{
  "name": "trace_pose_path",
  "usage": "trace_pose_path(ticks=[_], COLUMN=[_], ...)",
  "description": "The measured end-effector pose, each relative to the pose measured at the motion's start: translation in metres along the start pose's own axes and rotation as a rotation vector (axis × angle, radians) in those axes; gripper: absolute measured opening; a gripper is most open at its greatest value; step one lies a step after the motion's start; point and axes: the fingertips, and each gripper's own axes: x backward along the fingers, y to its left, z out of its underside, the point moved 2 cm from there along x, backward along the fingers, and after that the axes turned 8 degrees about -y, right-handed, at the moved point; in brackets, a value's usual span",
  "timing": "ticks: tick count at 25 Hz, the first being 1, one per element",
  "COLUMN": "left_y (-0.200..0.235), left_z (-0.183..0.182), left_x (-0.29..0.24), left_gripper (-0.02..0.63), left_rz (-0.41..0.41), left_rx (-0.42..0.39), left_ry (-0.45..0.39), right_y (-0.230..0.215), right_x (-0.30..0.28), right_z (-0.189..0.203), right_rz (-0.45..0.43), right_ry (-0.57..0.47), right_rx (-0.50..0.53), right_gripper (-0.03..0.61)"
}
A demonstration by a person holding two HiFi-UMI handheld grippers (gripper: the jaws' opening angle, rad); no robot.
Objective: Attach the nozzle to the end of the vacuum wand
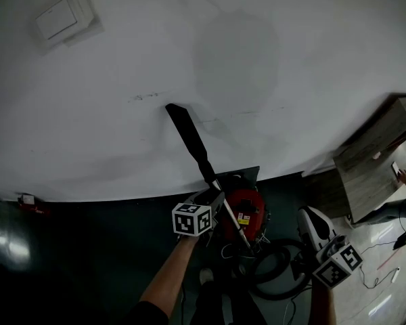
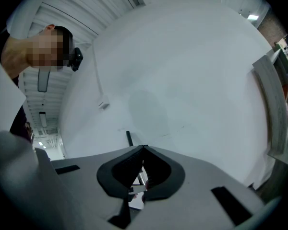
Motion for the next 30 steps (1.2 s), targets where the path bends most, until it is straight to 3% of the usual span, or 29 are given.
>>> trace_pose_path(ticks=[3,9,19,24,30], left_y=[-0.003,-0.036,-0.123,-0.153,-0.189], left_z=[-0.001,-0.028,-0.106,-0.138,-0.157], left_x=[0.013,0.057,0.151,0.193,0.231], left_gripper=[0.150,0.148,0.056,0.024,0.005], left_rz=[-0.015,-0.009,0.042,0.045,0.072], left_rx=[0.003,-0.049,-0.151,-0.172,-0.220], left_ry=[-0.001,-0.051,-0.245,-0.343,-0.403], right_y=[0.013,0.026,0.084,0.101,0.123], right_x=[-0.005,-0.004,-0.002,0.004,0.006], right_z=[-0.006,-0.012,-0.025,-0.021,-0.032], right_rz=[-0.008,-0.067,-0.139,-0.155,-0.186], right_ry=[-0.008,-0.029,-0.095,-0.081,-0.110], right_rx=[-0.052,-0.023,-0.130,-0.116,-0.158], right_gripper=[0.017,0.017,0.017,0.018,0.017])
